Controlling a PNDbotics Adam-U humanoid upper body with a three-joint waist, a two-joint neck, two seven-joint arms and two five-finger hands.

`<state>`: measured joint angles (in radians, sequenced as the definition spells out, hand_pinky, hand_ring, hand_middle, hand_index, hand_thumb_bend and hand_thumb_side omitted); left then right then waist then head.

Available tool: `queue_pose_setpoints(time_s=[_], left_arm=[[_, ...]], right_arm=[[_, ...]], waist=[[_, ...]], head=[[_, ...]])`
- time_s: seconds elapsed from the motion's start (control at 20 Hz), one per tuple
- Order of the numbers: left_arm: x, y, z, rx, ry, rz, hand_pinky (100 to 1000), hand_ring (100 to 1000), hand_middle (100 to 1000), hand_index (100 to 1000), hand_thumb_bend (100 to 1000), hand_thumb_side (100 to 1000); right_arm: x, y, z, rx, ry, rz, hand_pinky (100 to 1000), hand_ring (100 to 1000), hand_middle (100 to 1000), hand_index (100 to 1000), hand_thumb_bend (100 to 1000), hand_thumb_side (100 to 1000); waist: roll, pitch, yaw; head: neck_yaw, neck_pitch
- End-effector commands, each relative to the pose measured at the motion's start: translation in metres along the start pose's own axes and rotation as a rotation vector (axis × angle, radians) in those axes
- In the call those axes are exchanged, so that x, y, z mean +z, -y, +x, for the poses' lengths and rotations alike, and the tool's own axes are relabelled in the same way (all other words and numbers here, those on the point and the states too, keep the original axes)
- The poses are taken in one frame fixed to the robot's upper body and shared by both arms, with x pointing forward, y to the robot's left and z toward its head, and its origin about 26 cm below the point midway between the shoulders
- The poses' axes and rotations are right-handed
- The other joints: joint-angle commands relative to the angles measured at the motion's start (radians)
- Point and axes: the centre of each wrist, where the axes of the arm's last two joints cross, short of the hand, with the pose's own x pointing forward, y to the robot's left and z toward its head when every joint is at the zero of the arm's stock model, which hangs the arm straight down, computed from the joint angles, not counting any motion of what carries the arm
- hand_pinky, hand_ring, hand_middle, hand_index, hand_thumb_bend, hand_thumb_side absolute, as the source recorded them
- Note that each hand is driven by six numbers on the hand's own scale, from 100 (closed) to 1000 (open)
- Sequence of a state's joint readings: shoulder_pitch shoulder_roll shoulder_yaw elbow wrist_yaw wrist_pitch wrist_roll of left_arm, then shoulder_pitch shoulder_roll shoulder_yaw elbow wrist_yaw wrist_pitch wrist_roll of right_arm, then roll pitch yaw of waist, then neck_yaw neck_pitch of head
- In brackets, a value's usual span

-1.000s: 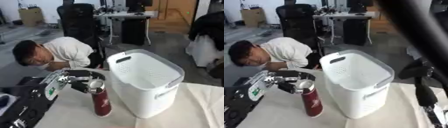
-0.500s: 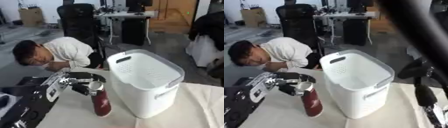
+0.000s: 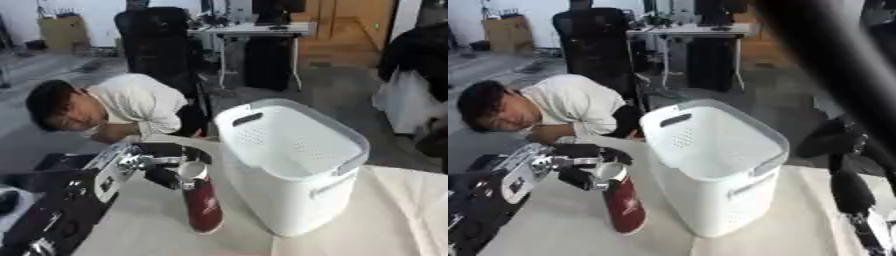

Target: Pick up objects on the table and place them in the box.

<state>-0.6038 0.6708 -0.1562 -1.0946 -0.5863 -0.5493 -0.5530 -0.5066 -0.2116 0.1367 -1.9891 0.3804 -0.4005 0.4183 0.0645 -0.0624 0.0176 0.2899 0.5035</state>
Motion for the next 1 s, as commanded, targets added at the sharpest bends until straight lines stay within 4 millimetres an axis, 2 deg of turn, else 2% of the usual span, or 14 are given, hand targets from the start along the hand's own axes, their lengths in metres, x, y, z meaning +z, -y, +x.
queue_pose_setpoints(time_s=[0.05,0.35,1.0], left_arm=[[0.01,-0.025,-0.005,-0.099,0.087,-0.081,1000,1000,1000,1000,350,1000],[0.009,-0.033,-0.007,-0.104,0.095,-0.06,1000,1000,1000,1000,373,1000],[-0.004,-0.024,-0.009,-0.082,0.155,-0.041,1000,1000,1000,1000,361,1000]], right_arm=[[-0.004,0.004,0.003,0.013,0.021,-0.001,294,582,579,689,100,912],[-0.005,0.004,0.003,0.012,0.023,0.0,295,583,580,690,100,914],[-0.007,0.004,0.004,0.009,0.031,0.002,298,586,582,691,100,917]], waist=[[0.001,-0.007,0.0],[0.002,-0.008,-0.003],[0.002,-0.005,-0.01]], head=[[0.009,-0.015],[0.011,-0.019],[0.014,-0.025]])
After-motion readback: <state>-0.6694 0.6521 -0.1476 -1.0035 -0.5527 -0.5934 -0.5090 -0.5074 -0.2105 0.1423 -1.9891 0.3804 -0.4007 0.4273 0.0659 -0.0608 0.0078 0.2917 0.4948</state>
